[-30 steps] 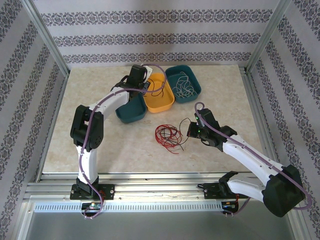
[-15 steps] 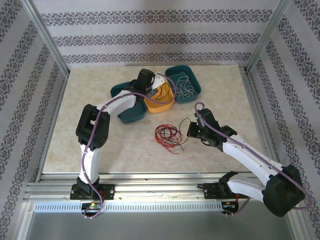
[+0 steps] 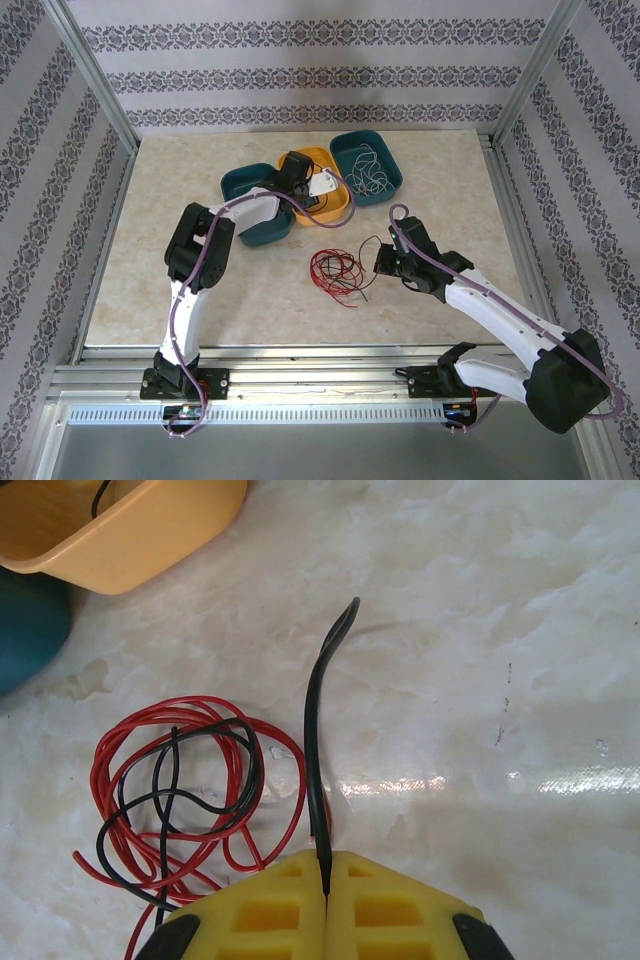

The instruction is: Untangle the cables

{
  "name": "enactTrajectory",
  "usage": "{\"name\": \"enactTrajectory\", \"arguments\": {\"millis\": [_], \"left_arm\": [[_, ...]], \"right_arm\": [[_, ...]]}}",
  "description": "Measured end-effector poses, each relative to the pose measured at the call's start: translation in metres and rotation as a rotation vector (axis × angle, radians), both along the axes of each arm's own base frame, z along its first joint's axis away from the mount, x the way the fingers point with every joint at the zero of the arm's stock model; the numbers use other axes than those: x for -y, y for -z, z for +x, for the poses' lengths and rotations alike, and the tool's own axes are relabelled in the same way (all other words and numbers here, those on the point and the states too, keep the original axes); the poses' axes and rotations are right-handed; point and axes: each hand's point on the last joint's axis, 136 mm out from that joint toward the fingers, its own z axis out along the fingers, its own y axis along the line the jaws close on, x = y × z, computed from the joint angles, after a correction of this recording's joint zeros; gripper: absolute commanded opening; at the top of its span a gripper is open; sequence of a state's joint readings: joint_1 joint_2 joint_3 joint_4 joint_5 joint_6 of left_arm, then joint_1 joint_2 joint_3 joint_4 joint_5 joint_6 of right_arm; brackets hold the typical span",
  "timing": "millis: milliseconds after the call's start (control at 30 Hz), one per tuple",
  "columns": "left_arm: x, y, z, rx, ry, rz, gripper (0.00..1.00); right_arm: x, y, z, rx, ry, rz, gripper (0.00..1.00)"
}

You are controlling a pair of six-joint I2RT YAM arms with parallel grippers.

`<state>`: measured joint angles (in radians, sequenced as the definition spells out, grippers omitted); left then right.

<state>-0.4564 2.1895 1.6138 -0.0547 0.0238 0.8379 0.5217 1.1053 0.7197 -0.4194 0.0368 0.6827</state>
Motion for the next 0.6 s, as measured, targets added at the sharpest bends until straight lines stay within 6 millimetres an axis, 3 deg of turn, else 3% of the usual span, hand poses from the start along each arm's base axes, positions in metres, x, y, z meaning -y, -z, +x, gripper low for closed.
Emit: {"name": "enactTrajectory", "arguments": {"millis": [67,133,233,433,533,600], "left_arm": [[0.002,0.000,0.003,0.004,0.002,-0.009,0.47],[0.005,-0.004,0.005,0.008,0.003,-0.025,0.62],[0.010,-0.013,0.010,0.023,-0.008,-0.068,0.67],[0.015,-0.031,0.012,0.027,-0.048,-0.168,0.89],[0.016,-0.054,0.006,0.036,-0.064,-0.237,0.99],[0.015,-0.077,-0.001,0.053,-0.071,-0.290,0.99]], "right_arm": [[0.000,-0.002,0.000,0.006,0.001,0.003,0.00],[0.000,-0.004,0.000,0.013,0.001,0.007,0.00],[0.001,-0.007,0.000,0.021,0.002,0.010,0.00],[0.002,-0.008,0.000,0.025,0.005,0.007,0.00],[0.003,-0.008,-0.001,0.024,0.007,0.004,0.00],[0.004,-0.009,-0.002,0.024,0.010,-0.001,0.00]]}}
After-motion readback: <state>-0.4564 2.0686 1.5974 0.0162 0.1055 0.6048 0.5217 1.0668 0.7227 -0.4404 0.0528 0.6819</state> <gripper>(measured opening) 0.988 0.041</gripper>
